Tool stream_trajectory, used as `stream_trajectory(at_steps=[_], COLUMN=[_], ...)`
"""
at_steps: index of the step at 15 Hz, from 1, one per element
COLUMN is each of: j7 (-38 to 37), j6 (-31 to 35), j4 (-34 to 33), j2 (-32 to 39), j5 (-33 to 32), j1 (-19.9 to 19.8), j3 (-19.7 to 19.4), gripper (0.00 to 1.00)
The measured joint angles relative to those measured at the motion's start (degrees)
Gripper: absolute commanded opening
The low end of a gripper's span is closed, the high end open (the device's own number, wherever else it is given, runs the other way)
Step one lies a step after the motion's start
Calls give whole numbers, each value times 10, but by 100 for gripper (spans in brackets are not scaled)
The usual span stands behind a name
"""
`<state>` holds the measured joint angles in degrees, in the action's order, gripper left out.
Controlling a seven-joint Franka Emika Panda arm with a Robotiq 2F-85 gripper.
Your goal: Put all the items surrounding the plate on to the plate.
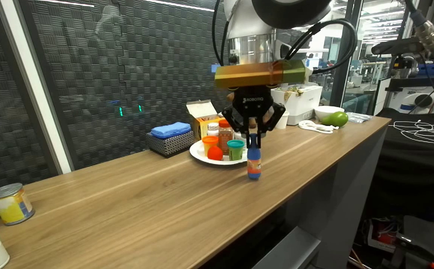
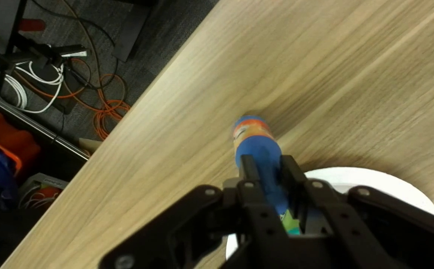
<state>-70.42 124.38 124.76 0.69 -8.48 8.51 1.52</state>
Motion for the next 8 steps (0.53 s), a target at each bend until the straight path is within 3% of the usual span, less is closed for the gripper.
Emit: stream_trajectory(at_steps=[8], j7=[-42], j6=[-13], j4=[-2], j2=[-46], j5=[-43], j1=[-35], j3=[0], gripper=[5])
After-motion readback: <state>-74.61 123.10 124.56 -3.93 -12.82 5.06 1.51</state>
